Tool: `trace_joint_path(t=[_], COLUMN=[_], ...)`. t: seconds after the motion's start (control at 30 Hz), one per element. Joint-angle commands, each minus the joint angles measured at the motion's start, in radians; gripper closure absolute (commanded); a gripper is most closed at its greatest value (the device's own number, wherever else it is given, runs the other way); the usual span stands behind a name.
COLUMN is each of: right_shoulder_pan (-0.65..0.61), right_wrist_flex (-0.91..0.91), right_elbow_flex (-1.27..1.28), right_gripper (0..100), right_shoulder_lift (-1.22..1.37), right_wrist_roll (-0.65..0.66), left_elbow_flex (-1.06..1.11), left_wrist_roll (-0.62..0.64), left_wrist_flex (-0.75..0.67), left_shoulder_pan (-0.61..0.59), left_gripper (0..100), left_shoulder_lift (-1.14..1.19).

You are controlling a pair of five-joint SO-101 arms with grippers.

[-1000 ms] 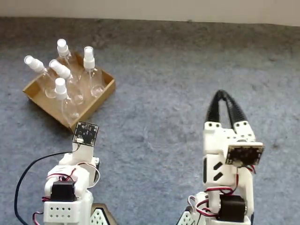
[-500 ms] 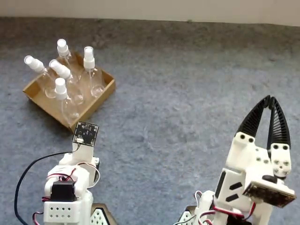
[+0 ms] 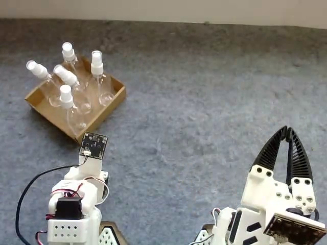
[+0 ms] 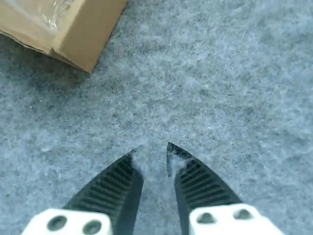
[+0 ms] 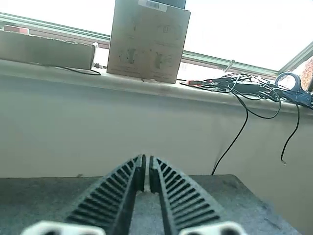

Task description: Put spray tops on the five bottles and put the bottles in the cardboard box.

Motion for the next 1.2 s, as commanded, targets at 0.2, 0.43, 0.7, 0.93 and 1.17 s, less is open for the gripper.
trace_joint_path(t=[0.2, 0.43, 0.7, 0.93, 1.17], right_shoulder_pan=[0.012, 0.01, -0.16, -0.34, -0.34], right_wrist_flex=[0.012, 0.012, 0.205, 0.348, 0.498], right_elbow_flex=[-0.148, -0.309, -0.397, -0.403, -0.59], right_gripper=[98.0, 99.2, 99.4, 99.4, 99.4], right_shoulder_lift=[0.001, 0.001, 0.002, 0.002, -0.002], right_wrist_roll=[-0.253, -0.269, -0.27, -0.276, -0.278], left_elbow_flex=[0.022, 0.022, 0.022, 0.022, 0.022], left_wrist_roll=[0.006, 0.006, 0.006, 0.006, 0.006], left_wrist_flex=[-0.006, -0.006, -0.006, -0.006, -0.006], left_shoulder_pan=[-0.012, -0.012, -0.012, -0.012, -0.012], left_gripper=[99, 99, 99, 99, 99], left_shoulder_lift=[-0.016, -0.016, -0.016, -0.016, -0.016])
